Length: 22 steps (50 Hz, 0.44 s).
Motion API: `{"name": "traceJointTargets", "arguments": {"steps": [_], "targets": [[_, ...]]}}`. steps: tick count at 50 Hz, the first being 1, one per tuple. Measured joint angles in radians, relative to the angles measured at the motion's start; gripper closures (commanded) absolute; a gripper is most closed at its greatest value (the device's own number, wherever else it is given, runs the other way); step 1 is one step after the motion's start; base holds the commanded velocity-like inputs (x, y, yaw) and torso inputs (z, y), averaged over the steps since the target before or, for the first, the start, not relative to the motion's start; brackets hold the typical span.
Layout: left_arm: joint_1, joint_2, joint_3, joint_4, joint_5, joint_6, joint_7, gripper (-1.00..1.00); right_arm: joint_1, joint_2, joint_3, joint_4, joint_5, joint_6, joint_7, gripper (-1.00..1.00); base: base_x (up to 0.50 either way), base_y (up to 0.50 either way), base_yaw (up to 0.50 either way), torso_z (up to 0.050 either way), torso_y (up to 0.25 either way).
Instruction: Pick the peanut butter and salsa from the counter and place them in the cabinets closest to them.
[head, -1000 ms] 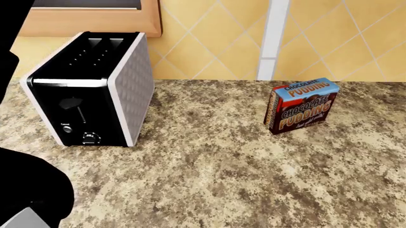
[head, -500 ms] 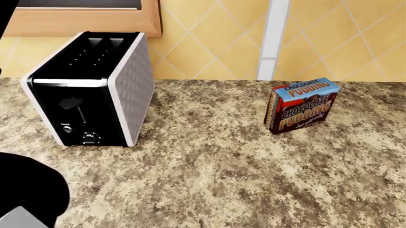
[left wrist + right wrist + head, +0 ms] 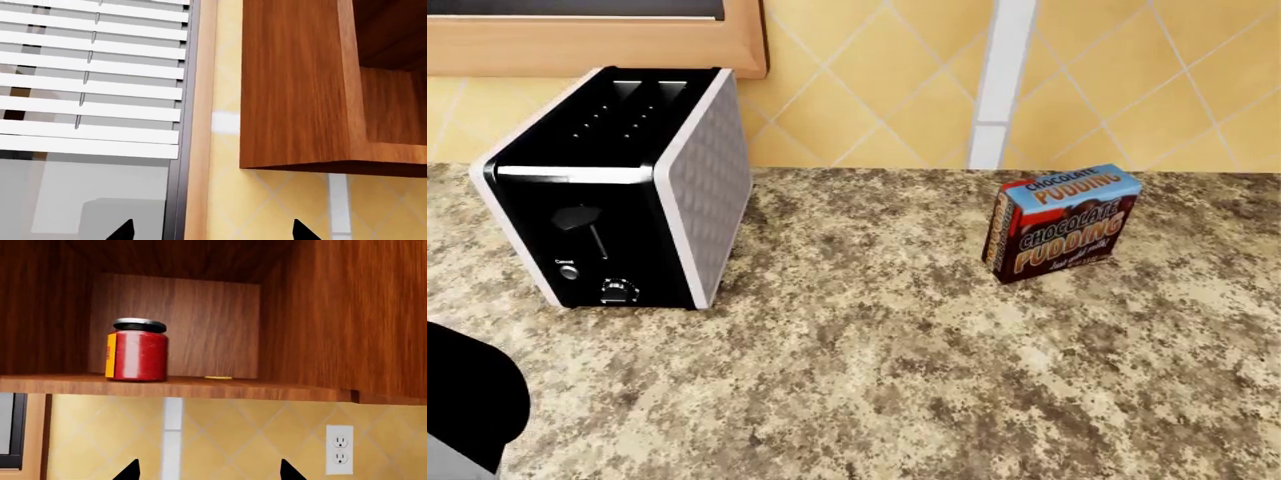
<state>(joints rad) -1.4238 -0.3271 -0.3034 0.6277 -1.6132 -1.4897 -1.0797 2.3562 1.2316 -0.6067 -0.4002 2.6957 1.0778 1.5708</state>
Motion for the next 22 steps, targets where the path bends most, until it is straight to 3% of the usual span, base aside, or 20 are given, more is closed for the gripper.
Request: {"name": "traceJointTargets", "arguments": {"steps": [22], "targets": [[0.0,-0.065,0.018,0.014,-0.107,0.069,-0.078,-1.0,0.0,0.023,0.058,-0.006,0.009,0.045,0.0,-1.0,0.0,0.0,0.0,0.0,0.0]]}}
